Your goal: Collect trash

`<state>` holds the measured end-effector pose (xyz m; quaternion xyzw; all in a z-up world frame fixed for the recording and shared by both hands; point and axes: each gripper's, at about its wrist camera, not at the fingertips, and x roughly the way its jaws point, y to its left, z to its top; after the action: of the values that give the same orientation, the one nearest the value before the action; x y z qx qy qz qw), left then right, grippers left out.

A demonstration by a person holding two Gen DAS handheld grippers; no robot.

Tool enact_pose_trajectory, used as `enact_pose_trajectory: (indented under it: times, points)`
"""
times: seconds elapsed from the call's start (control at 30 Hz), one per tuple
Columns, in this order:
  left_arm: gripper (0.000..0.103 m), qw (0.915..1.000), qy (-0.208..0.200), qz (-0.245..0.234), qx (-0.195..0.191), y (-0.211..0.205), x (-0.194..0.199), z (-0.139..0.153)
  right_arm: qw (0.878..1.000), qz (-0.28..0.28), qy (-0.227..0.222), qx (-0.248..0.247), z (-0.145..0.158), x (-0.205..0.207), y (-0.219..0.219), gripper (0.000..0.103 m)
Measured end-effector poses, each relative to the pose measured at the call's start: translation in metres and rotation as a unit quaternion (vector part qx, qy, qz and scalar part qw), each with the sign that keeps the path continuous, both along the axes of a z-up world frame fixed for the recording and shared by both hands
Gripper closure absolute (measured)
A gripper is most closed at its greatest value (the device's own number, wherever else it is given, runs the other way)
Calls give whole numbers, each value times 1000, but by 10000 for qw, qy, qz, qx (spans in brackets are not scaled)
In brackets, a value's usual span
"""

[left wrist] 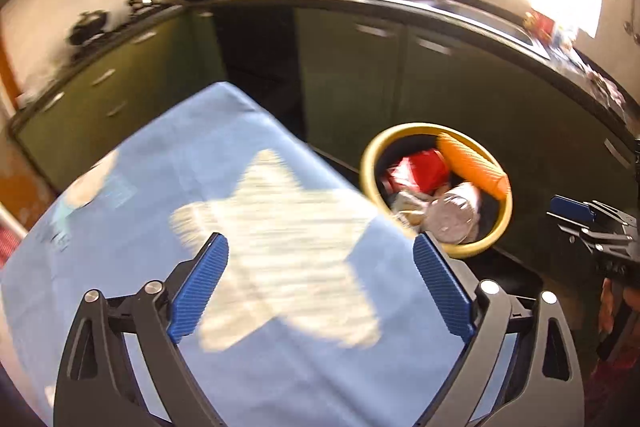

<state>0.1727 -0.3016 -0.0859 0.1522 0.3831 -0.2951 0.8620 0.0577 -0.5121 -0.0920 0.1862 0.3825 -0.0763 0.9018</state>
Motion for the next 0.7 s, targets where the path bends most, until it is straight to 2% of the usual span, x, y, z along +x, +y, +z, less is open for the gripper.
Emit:
enact_pose_trajectory:
  times: [0.13, 0.27, 0.33, 0.4, 0.53, 0.7]
  points:
    - [5, 9973, -269, 615, -295, 77, -29, 19, 9992, 322, -92, -236, 14, 4, 35, 35]
    - [5, 9890, -494, 1273, -570, 152, -55, 35, 9971, 524, -206, -504, 28, 2, 64, 29]
    - [5, 9833, -561, 1575, -723, 185, -66, 44, 9959, 559, -283, -648, 34, -1, 77, 15]
    - [5, 9767, -700, 1855, -822, 211, -78, 52, 9949, 571, -393, -738, 42, -4, 86, 7]
    - [5, 9638, -1048, 2312, -816, 253, -107, 66, 9926, 580, -516, -931, 55, -12, 101, 7]
    - [5, 9543, -1096, 2615, -944, 288, -137, 74, 9897, 596, -638, -1131, 68, -24, 112, 7]
